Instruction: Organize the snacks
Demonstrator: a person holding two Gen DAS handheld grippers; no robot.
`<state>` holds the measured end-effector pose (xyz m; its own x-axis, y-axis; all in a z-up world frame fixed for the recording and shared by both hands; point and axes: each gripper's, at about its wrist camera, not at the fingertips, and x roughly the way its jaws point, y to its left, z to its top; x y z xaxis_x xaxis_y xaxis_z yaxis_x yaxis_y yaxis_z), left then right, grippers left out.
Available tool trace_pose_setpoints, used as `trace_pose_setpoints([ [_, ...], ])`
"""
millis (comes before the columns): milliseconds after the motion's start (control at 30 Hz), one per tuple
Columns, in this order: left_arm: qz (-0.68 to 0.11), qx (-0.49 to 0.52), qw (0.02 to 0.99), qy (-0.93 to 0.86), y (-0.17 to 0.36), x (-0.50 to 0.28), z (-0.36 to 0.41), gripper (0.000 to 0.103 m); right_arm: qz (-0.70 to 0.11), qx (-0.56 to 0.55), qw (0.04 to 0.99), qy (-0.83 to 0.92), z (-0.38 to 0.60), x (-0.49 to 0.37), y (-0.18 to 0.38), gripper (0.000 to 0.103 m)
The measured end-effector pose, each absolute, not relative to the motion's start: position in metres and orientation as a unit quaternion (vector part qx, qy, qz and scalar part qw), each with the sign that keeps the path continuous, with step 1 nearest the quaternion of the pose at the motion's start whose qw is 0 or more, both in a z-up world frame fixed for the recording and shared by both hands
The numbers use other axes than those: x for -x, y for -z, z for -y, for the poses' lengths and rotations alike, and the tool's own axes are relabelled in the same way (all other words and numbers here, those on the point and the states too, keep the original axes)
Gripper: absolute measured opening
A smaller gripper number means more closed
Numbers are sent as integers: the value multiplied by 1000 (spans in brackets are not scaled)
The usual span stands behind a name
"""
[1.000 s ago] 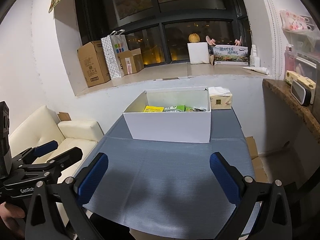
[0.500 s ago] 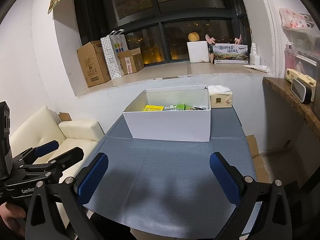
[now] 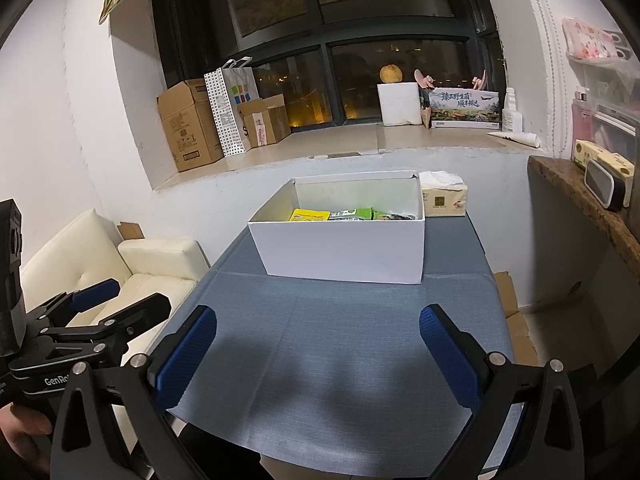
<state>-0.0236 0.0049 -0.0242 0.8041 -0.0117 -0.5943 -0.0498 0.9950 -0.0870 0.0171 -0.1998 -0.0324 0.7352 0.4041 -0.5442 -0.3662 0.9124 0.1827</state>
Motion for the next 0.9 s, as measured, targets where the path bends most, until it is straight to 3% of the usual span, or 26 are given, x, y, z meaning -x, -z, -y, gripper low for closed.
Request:
trace_pose_setpoints([
  [900,-298,39,954,0,20,31,-2,103,-300,-29,931,-204,201,-15,32,103],
])
